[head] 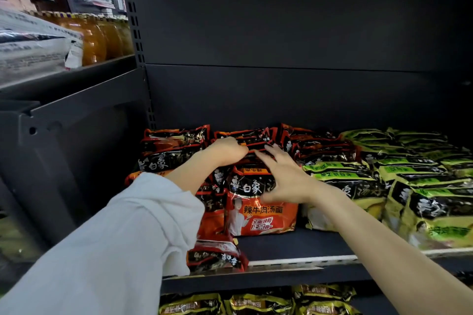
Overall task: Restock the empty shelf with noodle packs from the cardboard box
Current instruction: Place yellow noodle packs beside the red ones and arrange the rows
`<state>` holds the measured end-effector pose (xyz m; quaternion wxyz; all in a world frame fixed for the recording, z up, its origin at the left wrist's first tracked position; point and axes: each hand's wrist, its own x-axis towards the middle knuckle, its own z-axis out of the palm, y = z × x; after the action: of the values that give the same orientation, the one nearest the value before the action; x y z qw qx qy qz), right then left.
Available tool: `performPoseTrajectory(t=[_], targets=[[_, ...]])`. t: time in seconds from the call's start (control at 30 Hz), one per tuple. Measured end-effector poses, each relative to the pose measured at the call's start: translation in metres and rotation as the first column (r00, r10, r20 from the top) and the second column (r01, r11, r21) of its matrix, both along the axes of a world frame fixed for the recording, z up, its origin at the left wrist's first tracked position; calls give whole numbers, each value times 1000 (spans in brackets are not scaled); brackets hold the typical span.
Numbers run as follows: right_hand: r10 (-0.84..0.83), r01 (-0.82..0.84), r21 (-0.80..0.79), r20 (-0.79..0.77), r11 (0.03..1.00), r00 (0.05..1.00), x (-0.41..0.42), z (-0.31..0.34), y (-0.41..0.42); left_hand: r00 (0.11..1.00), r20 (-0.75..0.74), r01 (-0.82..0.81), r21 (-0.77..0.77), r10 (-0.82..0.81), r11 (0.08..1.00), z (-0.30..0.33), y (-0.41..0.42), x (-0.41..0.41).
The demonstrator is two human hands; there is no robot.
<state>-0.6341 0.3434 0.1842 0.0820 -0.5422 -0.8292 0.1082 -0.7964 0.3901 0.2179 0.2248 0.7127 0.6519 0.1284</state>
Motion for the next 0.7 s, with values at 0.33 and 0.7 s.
performPoseTrajectory(t=[0.33,0.7], targets=[[-211,205,184,16,961,977,-18,-4,63,936,-316,-99,184,155,978,-10,23,13],[-310,286,122,296,950,904,-18,5,87,997,51,-56,-35,57,998,-20,48,0]])
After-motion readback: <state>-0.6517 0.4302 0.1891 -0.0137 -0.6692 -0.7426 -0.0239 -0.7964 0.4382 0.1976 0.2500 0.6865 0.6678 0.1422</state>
